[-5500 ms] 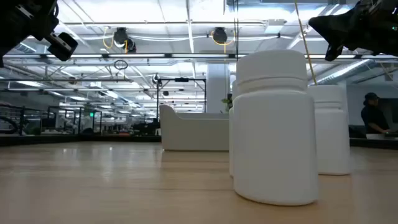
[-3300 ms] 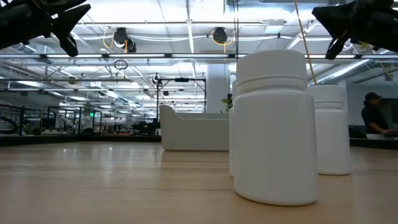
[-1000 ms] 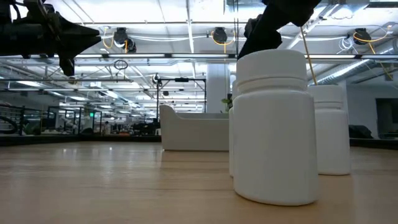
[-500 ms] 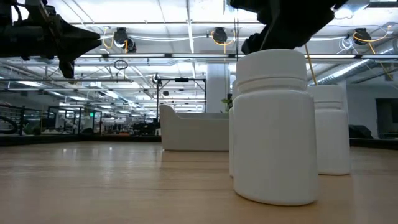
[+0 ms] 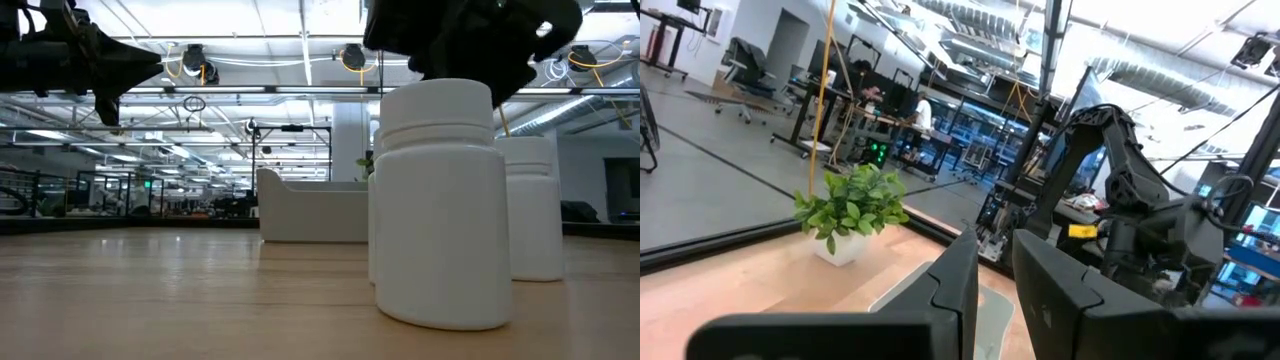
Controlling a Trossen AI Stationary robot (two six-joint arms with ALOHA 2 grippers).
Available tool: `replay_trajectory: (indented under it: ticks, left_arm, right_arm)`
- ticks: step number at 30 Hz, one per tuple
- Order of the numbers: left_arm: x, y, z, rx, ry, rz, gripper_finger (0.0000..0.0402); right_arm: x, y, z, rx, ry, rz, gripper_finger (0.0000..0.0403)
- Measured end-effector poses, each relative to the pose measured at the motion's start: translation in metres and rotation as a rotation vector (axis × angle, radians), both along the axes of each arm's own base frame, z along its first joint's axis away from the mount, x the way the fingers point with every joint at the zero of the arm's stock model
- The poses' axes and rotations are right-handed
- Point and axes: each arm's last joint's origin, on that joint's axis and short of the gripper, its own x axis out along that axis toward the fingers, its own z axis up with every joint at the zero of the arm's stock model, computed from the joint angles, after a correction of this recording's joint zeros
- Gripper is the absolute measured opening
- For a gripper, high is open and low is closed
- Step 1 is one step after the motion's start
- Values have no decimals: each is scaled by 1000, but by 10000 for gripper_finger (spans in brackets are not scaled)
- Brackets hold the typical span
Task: Pick and place pill bottles into a basket
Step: Put the white pill bottle into the gray bin
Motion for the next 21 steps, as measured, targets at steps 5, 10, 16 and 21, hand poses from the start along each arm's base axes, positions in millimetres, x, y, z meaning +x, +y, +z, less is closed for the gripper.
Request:
replay_trajectory:
  ticks: [5,10,16,21]
  left_arm:
    - [0,0,0,0,0,0,72]
    - [0,0,0,-1,0,0,72]
    - [0,0,0,-1,0,0,72]
    - [0,0,0,-1,-1,0,72]
  right_arm:
    - [2,1,-4,14,3,8,320]
    - [3,0,-4,41,11,-4,312]
    - [3,-1,-4,84,19,-4,284]
    - [3,-1,-4,85,21,-3,252]
